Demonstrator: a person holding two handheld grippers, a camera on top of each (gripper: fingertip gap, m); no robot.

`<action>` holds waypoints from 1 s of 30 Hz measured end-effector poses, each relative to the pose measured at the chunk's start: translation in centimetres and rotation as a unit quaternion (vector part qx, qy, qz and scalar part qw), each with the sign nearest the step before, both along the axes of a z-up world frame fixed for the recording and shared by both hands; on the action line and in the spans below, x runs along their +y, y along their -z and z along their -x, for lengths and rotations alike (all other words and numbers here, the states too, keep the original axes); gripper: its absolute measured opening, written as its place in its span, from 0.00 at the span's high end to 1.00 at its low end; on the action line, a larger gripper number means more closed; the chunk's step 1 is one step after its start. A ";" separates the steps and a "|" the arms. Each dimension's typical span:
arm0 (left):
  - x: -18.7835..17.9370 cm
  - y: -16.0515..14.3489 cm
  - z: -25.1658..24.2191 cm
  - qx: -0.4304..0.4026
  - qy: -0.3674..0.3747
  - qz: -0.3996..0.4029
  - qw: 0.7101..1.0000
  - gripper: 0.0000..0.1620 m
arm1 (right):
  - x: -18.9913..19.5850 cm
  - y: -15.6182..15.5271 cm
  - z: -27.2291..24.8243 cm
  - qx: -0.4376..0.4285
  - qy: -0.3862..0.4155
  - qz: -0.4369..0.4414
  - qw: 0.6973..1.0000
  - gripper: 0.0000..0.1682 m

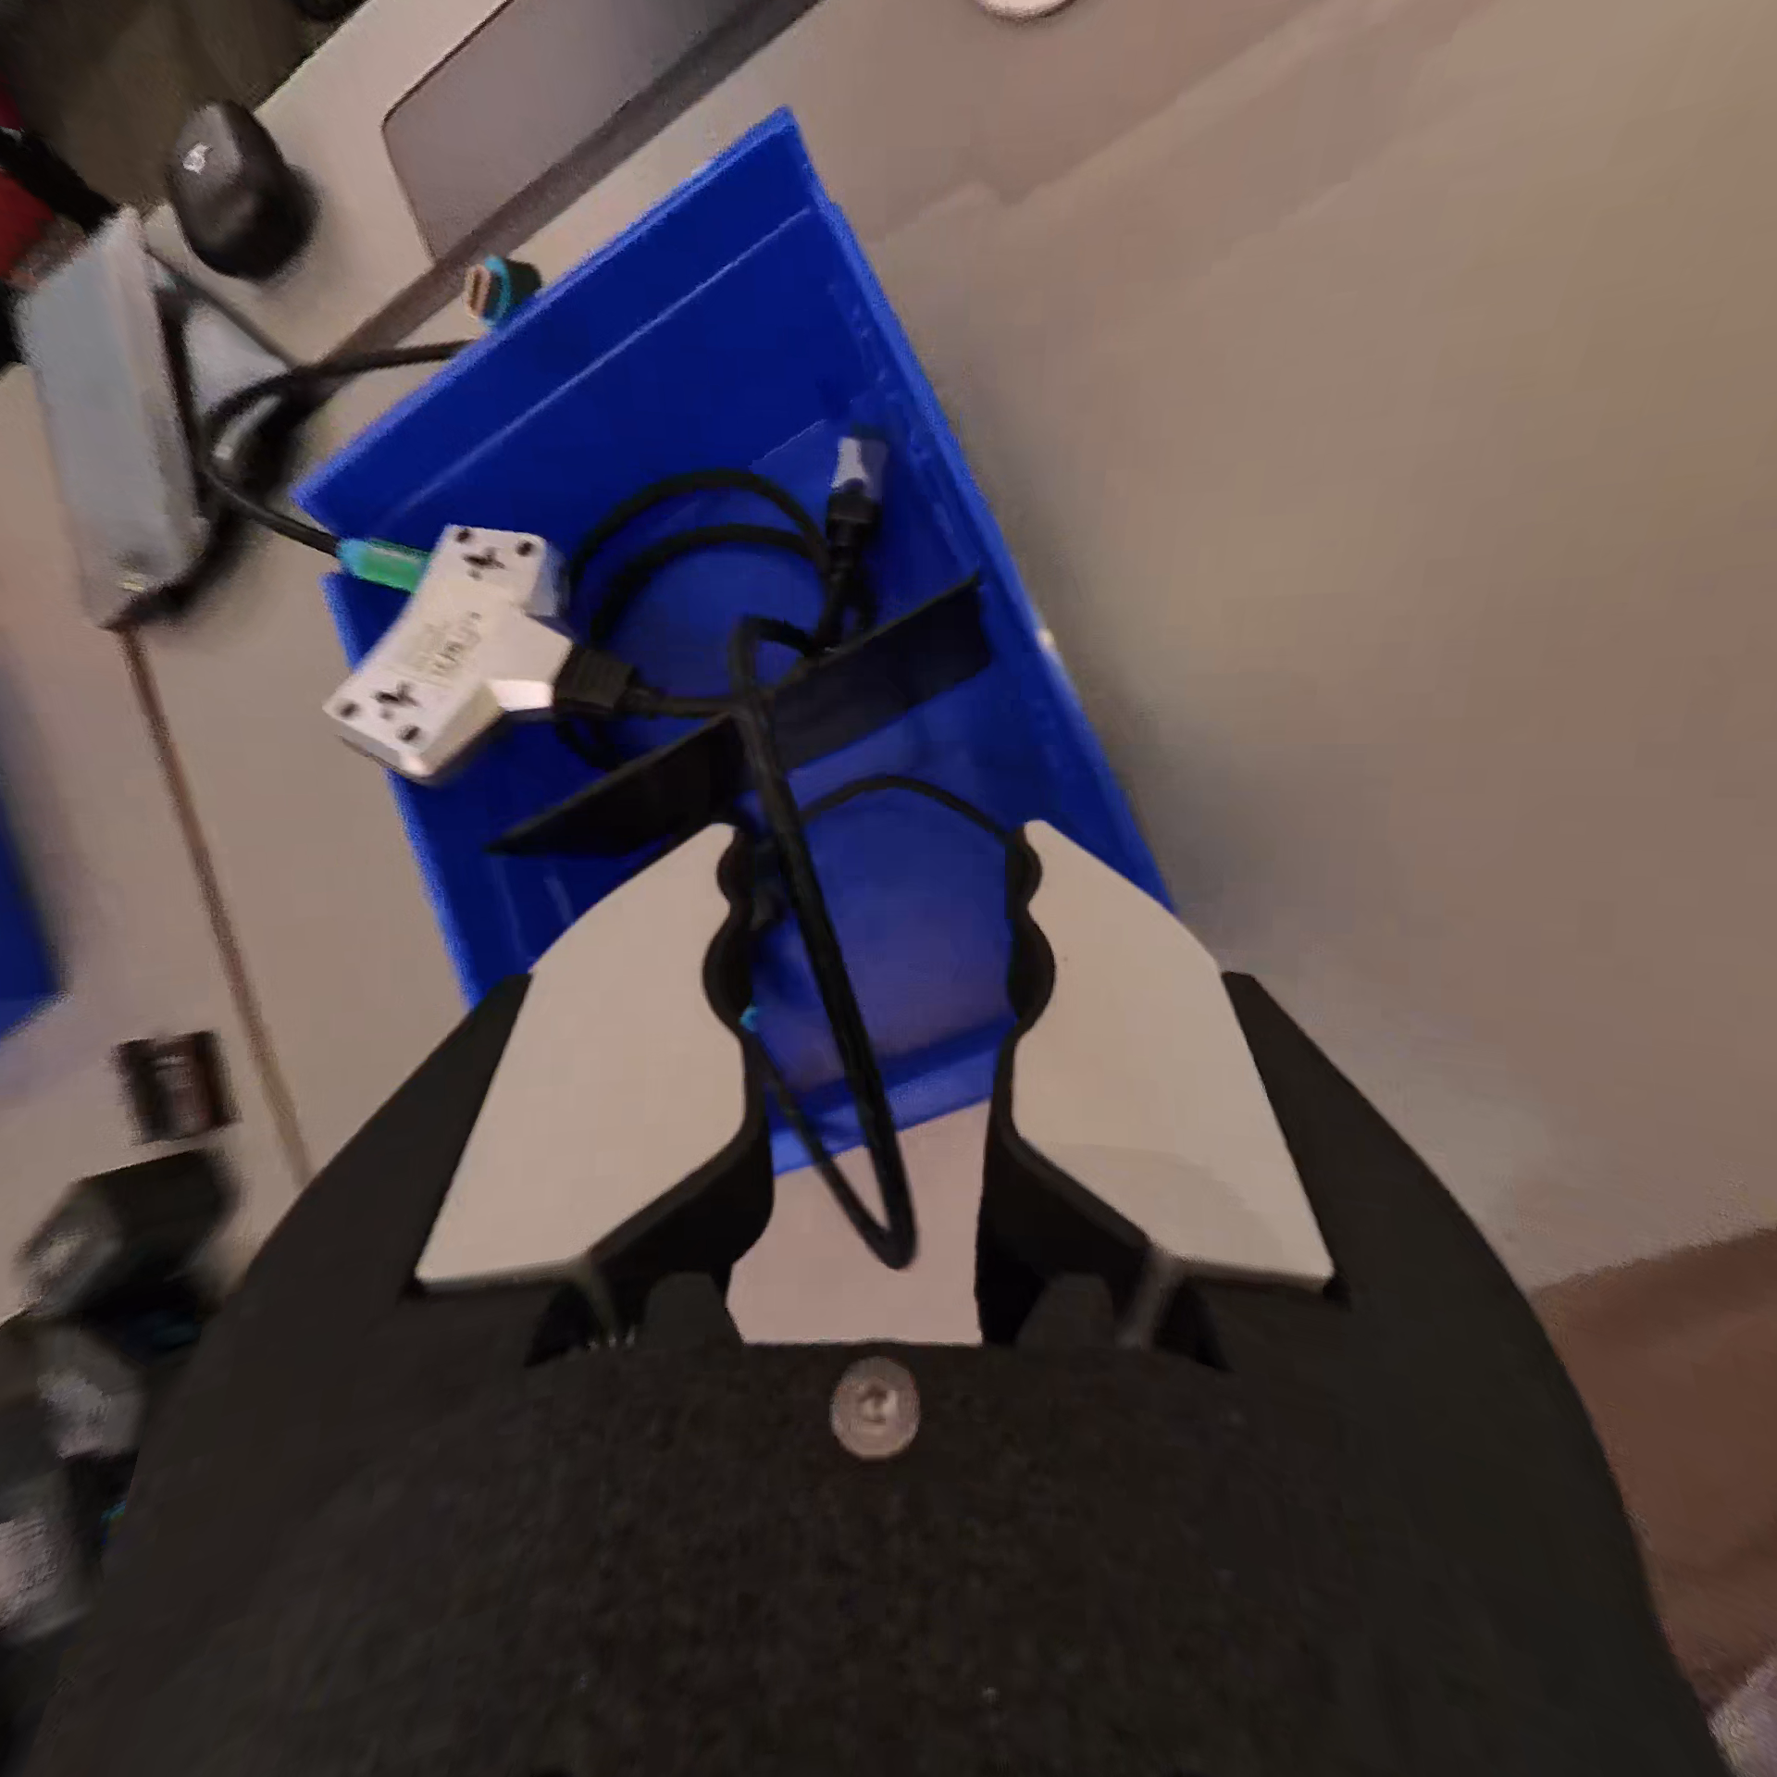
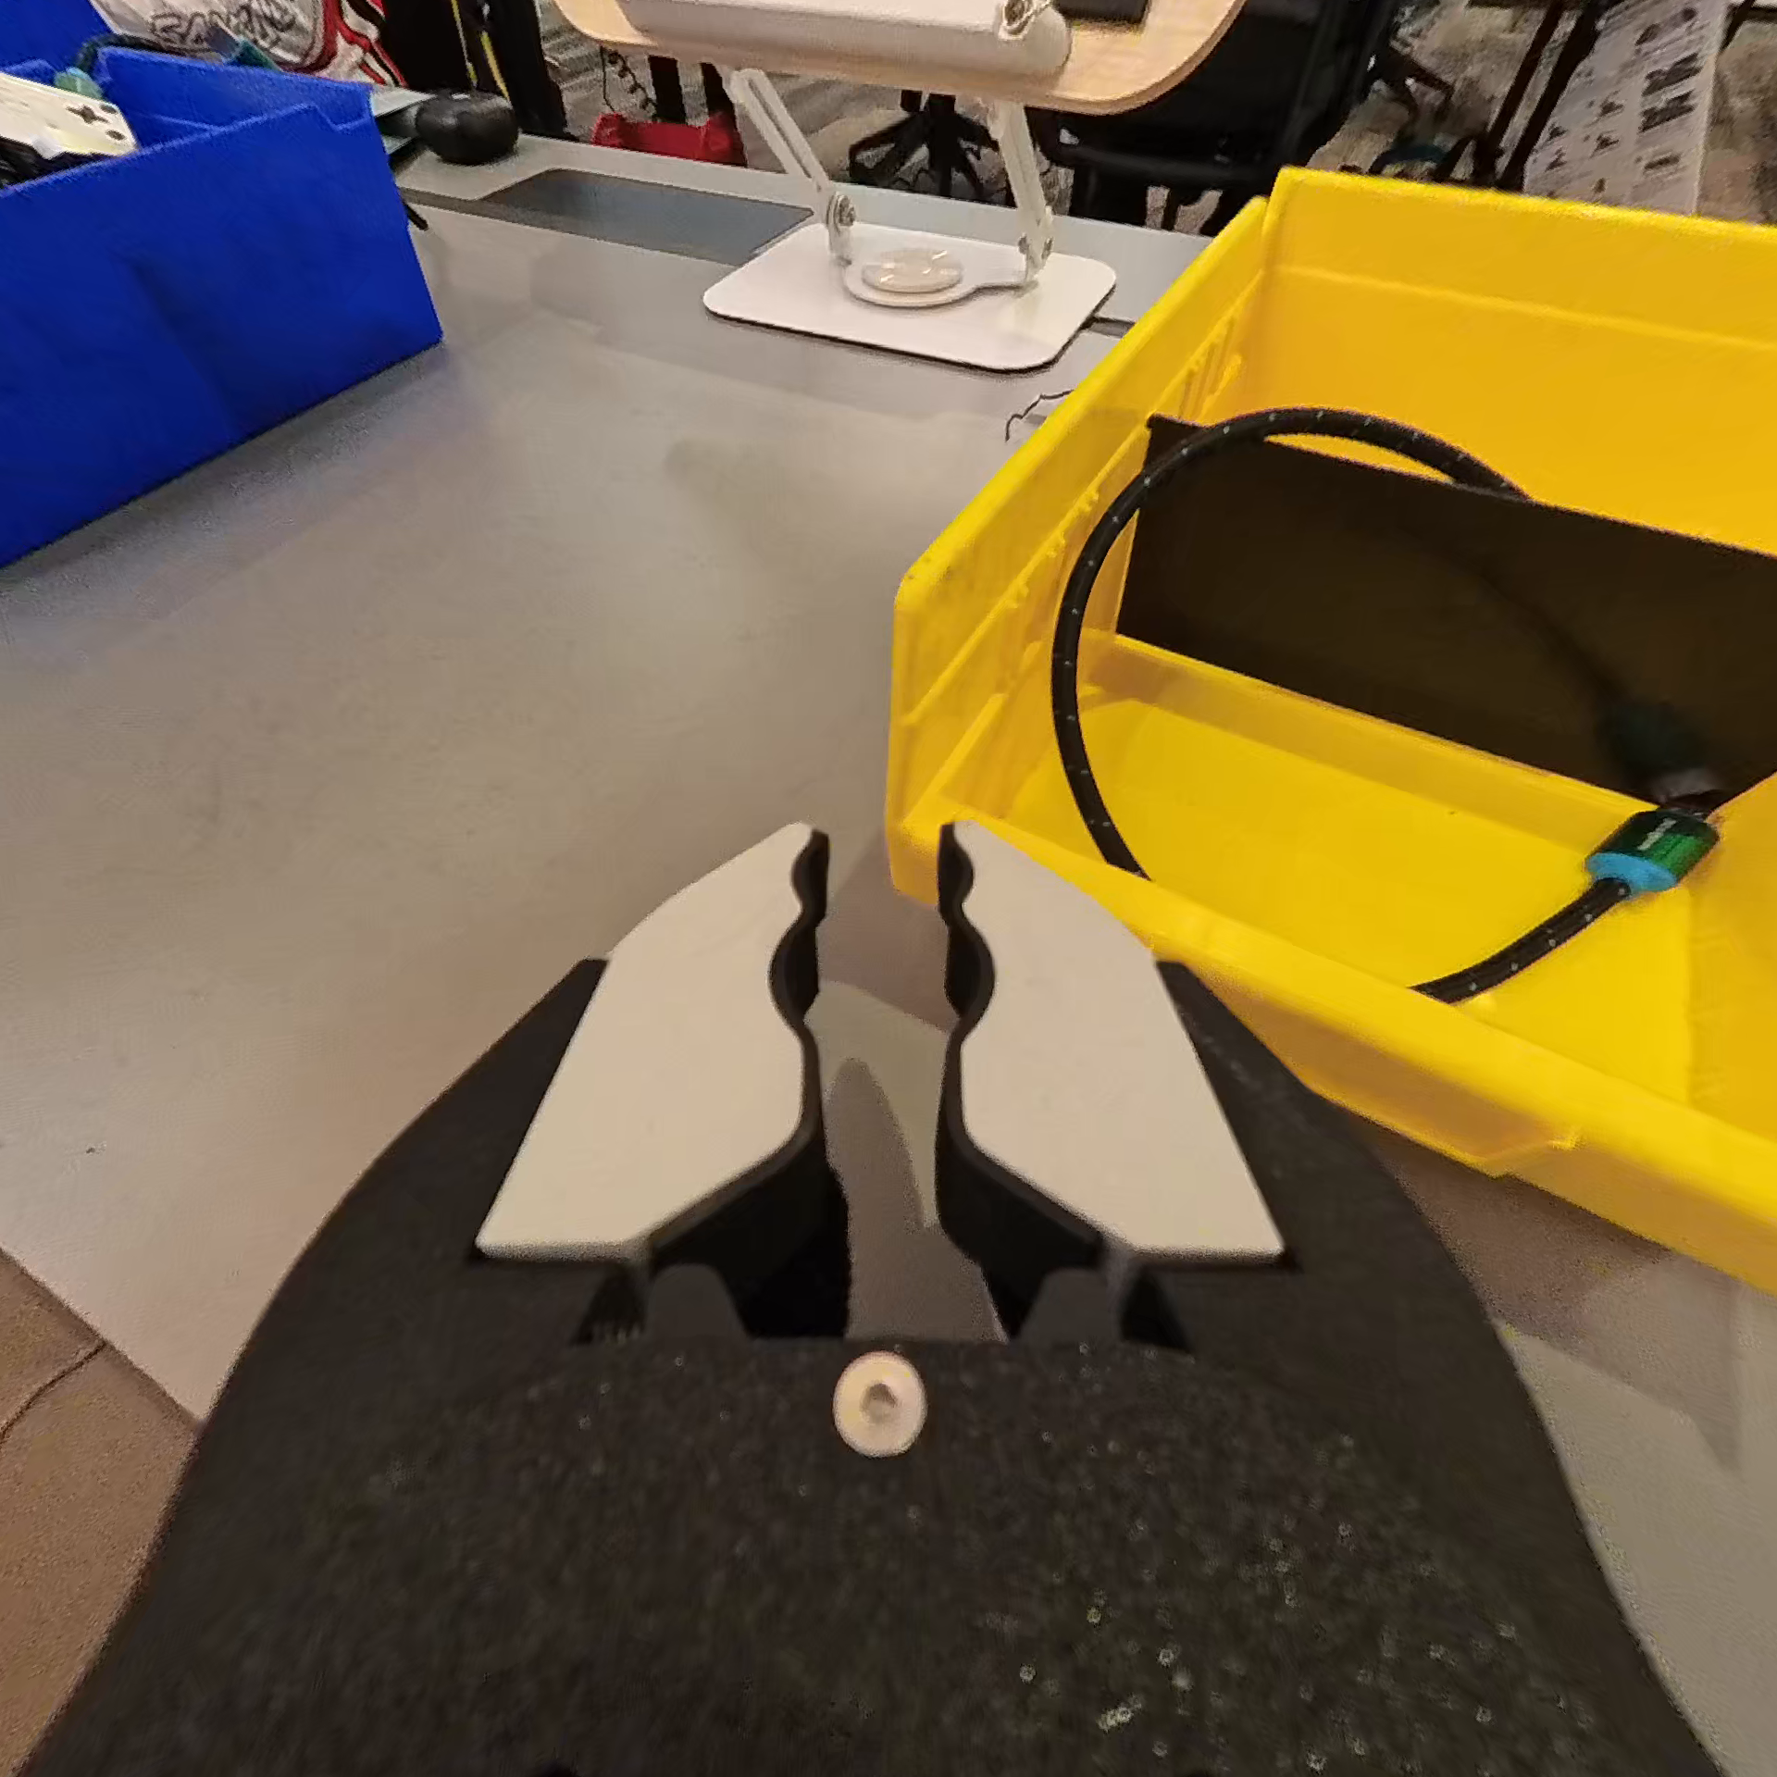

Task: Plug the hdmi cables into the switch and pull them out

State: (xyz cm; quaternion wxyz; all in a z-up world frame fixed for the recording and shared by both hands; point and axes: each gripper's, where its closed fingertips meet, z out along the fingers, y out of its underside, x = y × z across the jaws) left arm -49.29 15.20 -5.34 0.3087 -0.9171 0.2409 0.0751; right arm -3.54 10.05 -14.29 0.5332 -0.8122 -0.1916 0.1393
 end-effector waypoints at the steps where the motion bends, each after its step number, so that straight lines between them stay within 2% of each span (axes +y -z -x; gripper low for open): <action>1: 1.2 -0.2 0.2 0.032 0.004 0.012 0.999 0.71 | -0.1 0.1 0.1 0.003 -0.003 0.004 1.000 0.88; 2: 2.5 -0.3 0.3 0.054 0.013 0.033 0.998 0.73 | -0.1 0.2 0.2 0.005 -0.006 0.006 1.000 0.87; 5: 5.7 1.1 0.9 0.094 0.042 0.166 0.981 0.66 | -0.2 0.4 0.1 0.011 -0.013 0.011 1.000 0.87; 7: 7.5 2.7 0.2 0.049 0.056 0.261 0.962 0.72 | -0.2 0.6 -0.1 0.021 -0.016 0.020 0.999 0.87; 9: 8.7 4.4 -0.2 -0.001 0.035 0.349 0.937 0.78 | -0.2 0.9 -0.3 0.038 -0.017 0.033 0.999 0.86; 12: 8.3 7.2 -1.0 -0.046 0.001 0.456 0.889 0.84 | -0.1 1.1 -0.8 0.062 -0.016 0.049 0.997 0.85; 16: 9.4 9.4 1.3 0.056 -0.015 0.477 0.877 0.82 | 0.1 1.3 -1.9 0.050 -0.001 0.046 0.998 0.85; 19: 9.4 9.5 1.4 0.063 -0.029 0.507 0.859 0.82 | 0.5 1.4 -2.2 0.050 0.001 0.047 0.998 0.85; 22: 7.8 9.9 2.1 0.088 -0.037 0.551 0.829 0.82 | 0.8 1.6 -1.9 0.060 -0.006 0.055 0.997 0.85; 23: 7.6 10.1 2.5 0.103 -0.041 0.553 0.826 0.88 | 0.8 1.6 -1.8 0.062 -0.009 0.056 0.996 0.85; 24: 7.4 10.2 2.9 0.113 -0.040 0.553 0.825 0.93 | 0.8 1.6 -1.7 0.064 -0.011 0.056 0.996 0.85; 28: 7.5 10.2 2.9 0.110 -0.028 0.541 0.833 0.95 | 0.9 1.5 -1.5 0.068 -0.015 0.056 0.996 0.85; 30: 7.8 10.2 2.7 0.106 -0.023 0.519 0.848 0.95 | 0.9 1.5 -1.4 0.068 -0.017 0.056 0.996 0.85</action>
